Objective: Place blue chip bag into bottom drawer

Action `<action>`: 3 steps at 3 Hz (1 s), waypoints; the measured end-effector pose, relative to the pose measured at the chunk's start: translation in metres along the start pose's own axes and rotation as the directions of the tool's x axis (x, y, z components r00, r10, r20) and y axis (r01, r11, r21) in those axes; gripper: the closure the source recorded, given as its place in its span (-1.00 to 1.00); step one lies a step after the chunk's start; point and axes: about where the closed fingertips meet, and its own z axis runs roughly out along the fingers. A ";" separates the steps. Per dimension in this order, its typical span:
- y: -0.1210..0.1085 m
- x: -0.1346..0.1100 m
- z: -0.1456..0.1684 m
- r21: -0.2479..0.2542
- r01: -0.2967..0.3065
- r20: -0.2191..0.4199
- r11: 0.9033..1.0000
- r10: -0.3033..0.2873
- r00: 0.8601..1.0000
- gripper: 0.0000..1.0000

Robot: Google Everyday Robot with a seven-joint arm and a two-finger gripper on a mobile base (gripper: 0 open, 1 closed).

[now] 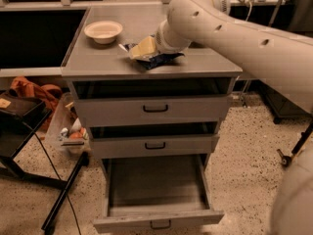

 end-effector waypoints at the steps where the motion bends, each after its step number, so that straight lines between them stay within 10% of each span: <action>1: 0.012 -0.011 0.040 -0.041 -0.041 0.007 0.998 0.042 0.999 -1.00; 3: 0.044 -0.028 0.088 -0.116 -0.044 -0.009 0.992 0.044 0.999 -0.15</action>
Offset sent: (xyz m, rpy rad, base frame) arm 0.0745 0.0895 -0.0360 0.1310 0.0437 0.0675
